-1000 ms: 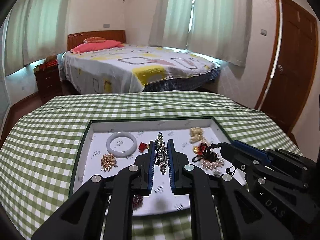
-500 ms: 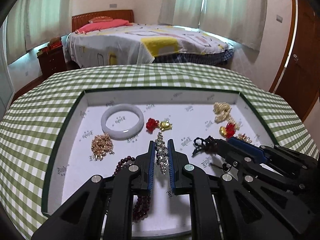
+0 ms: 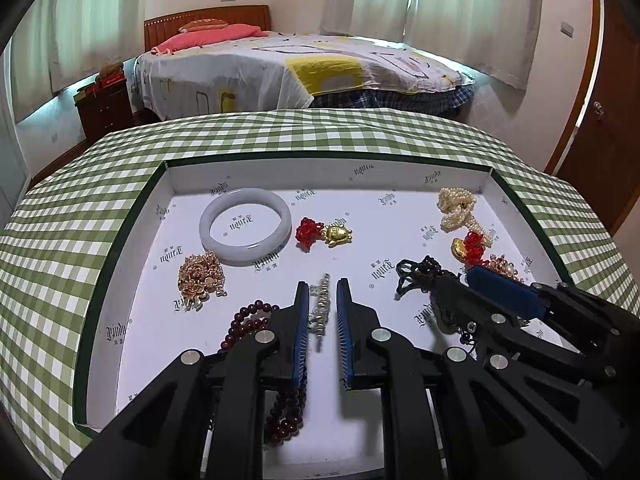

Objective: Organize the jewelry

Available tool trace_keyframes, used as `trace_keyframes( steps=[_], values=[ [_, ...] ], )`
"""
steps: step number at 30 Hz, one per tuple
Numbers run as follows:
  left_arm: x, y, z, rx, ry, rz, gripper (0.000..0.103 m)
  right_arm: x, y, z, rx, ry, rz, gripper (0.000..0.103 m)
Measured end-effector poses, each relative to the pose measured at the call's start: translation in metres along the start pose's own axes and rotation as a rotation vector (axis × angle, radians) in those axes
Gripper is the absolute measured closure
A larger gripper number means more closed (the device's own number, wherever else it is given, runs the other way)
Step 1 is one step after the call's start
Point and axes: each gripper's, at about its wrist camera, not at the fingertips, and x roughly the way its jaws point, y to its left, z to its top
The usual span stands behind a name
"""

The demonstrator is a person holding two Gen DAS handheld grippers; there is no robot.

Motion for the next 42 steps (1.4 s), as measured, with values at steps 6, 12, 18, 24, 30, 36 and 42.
trace_keyframes(
  steps=[6,12,18,24,30,36,42],
  values=[
    [-0.001,0.0,-0.001,-0.003,0.008,0.0,0.088,-0.002,0.001,0.0,0.001,0.001,-0.004,0.071],
    [-0.006,0.006,-0.001,-0.022,0.004,0.016,0.077,-0.01,-0.001,0.0,0.011,-0.017,-0.012,0.065],
    [-0.015,0.013,-0.002,-0.039,-0.018,0.049,0.048,-0.02,-0.005,-0.001,0.025,-0.032,-0.027,0.057],
    [-0.021,0.018,-0.003,-0.039,-0.027,0.08,0.033,-0.029,-0.008,-0.002,0.032,-0.047,-0.051,0.044],
    [-0.026,0.02,-0.005,-0.027,-0.034,0.102,0.025,-0.039,-0.008,-0.004,0.028,-0.071,-0.079,0.027],
    [-0.032,0.02,-0.009,0.001,-0.035,0.127,0.022,-0.046,-0.009,-0.011,0.036,-0.074,-0.088,0.017],
    [-0.051,0.023,-0.018,-0.004,-0.058,0.131,0.021,-0.059,-0.006,-0.02,0.049,-0.076,-0.088,0.016]
  ],
)
